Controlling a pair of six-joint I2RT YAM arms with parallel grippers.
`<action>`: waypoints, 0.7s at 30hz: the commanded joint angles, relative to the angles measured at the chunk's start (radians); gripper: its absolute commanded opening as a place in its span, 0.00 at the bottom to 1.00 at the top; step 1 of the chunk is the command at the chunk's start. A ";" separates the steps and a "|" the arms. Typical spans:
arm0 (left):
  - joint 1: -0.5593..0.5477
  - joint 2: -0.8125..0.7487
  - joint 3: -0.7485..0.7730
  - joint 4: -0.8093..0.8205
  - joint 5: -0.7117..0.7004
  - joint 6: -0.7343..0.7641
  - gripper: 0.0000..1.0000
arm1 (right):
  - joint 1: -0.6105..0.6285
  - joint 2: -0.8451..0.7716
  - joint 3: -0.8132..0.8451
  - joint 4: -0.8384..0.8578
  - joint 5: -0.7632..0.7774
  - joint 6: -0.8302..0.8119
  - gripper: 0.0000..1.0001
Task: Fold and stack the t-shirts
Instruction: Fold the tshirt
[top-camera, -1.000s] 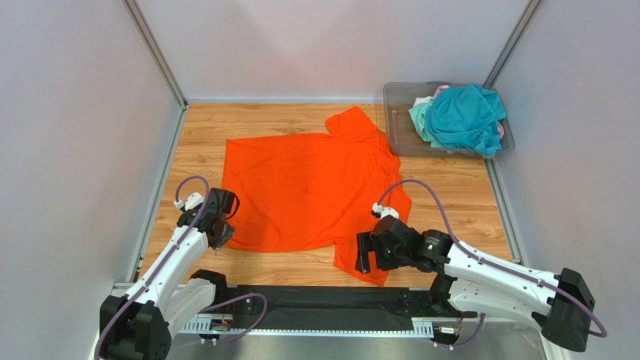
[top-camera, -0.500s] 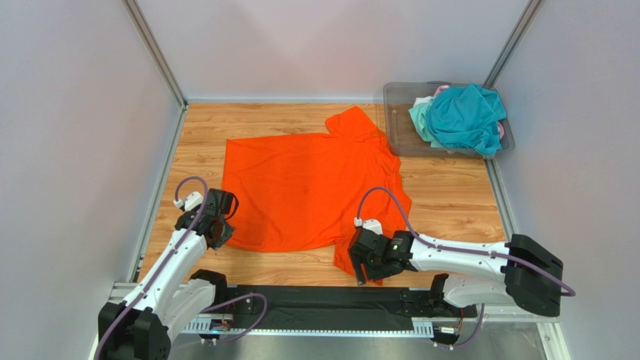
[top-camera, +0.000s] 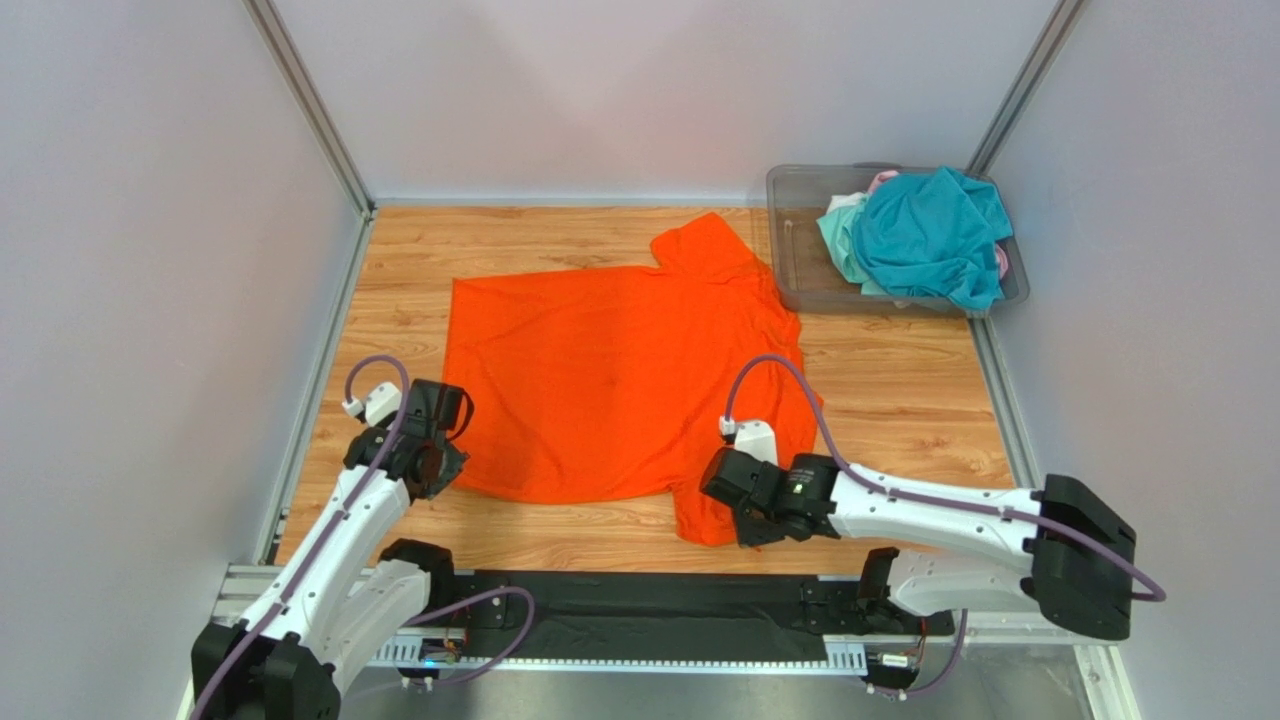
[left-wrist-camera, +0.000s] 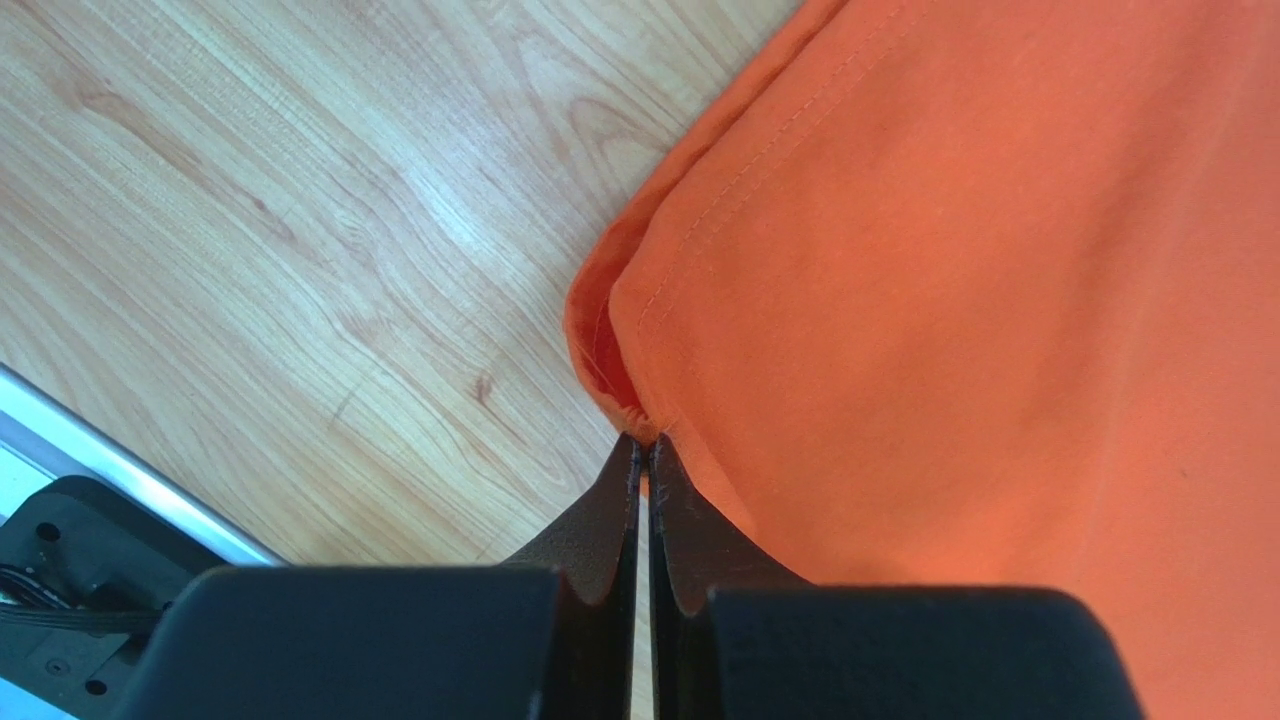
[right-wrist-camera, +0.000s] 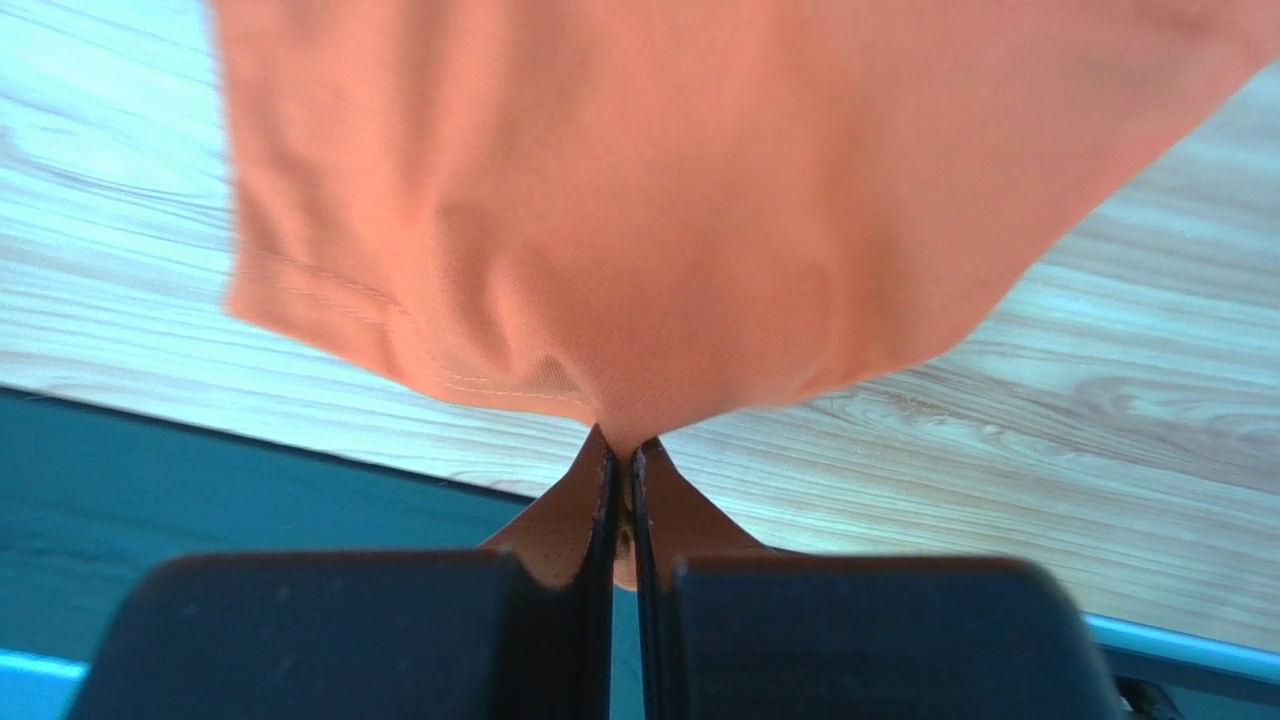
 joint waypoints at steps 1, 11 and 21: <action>0.006 -0.021 0.052 0.002 -0.014 0.009 0.00 | -0.032 -0.074 0.075 -0.030 0.083 -0.027 0.00; 0.006 0.030 0.128 0.030 -0.049 0.003 0.00 | -0.230 -0.083 0.247 -0.003 0.129 -0.198 0.00; 0.016 0.128 0.224 0.073 -0.107 -0.009 0.00 | -0.458 0.064 0.431 0.045 0.076 -0.352 0.00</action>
